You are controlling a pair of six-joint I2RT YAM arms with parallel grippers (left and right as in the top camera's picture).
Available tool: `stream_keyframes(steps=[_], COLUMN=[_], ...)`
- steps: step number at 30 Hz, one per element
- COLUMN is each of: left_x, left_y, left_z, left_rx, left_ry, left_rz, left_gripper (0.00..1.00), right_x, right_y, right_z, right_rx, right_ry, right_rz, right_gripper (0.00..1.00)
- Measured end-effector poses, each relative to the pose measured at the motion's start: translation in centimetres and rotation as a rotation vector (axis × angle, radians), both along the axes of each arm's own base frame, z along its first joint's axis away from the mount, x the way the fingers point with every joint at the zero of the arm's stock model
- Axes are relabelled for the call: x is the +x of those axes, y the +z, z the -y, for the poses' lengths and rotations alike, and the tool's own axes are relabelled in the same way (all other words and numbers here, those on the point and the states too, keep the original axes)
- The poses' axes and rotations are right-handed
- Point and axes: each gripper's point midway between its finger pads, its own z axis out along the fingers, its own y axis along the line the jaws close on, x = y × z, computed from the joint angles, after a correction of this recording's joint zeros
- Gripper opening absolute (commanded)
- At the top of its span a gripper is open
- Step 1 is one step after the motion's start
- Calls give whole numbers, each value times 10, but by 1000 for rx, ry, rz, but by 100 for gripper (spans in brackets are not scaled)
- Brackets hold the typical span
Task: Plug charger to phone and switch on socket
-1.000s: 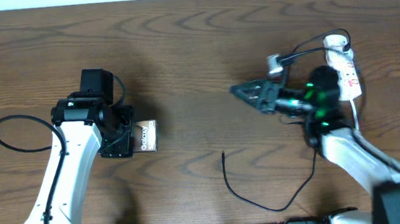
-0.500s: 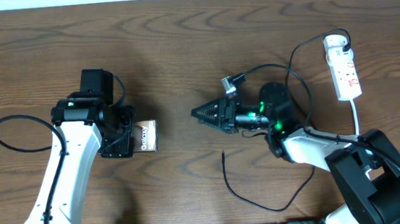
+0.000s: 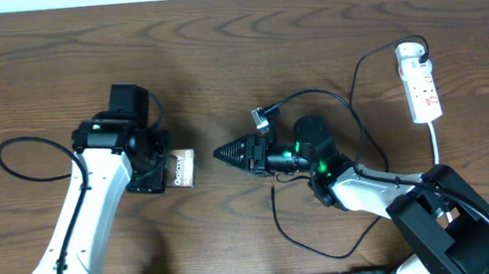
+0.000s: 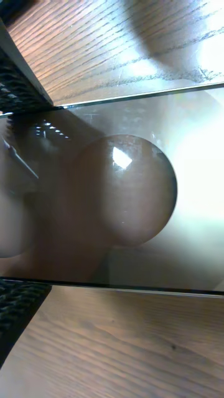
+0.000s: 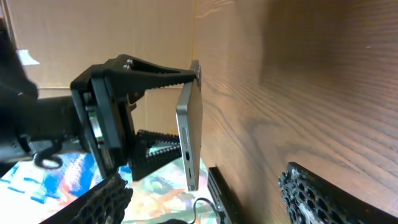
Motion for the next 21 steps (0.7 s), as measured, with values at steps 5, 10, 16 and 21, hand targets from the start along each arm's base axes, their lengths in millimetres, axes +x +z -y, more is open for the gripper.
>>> stream_keyframes(steps=[5,10,16,21], left_x=[-2,-1,-1,-1], left_y=[0,0,1,1], left_z=[10,21,29,36], left_rx=[33,42,42,40], left_ry=[-32,-54,-66,-76], left_rz=[5,23,31,39], left_gripper=[7,7,7,7], right_x=[0,2,-4,-9], right_y=[-4,-5,-6,-7], right_z=[-1,-1,-8,-15], right_rx=[-16,-21,-27,-34], right_ry=[-15,-28,-24,-26], right_rz=[-10,-11,-6,0], right_gripper=[78,77,77,76])
